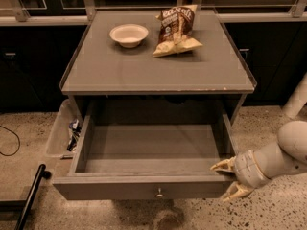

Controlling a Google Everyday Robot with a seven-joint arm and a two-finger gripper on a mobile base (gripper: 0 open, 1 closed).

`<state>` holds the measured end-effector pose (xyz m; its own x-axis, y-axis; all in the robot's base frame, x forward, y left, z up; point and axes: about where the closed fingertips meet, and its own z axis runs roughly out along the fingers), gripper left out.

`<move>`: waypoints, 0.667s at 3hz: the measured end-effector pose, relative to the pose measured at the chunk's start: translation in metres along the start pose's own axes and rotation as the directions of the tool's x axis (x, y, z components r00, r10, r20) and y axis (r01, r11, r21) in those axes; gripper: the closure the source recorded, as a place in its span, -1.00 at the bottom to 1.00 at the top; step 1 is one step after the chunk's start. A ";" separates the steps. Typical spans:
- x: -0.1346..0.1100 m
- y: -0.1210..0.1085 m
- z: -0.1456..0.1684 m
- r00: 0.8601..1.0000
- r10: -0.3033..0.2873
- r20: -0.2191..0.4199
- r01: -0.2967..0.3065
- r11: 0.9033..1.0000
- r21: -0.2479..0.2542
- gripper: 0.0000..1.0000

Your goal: Open top drawer

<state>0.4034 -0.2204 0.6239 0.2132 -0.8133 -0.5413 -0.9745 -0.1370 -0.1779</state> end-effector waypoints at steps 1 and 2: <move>0.003 0.027 -0.008 1.000 0.012 0.011 -0.011 1.000 -0.017 -0.61; 0.007 0.045 -0.016 1.000 0.024 0.014 -0.024 1.000 -0.015 -0.15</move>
Offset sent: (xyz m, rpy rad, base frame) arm -0.1300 -0.0716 0.0072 0.0313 0.0482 -0.0659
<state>0.3597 -0.2416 0.6251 0.1903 -0.8083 -0.5572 -0.9803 -0.1257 -0.1524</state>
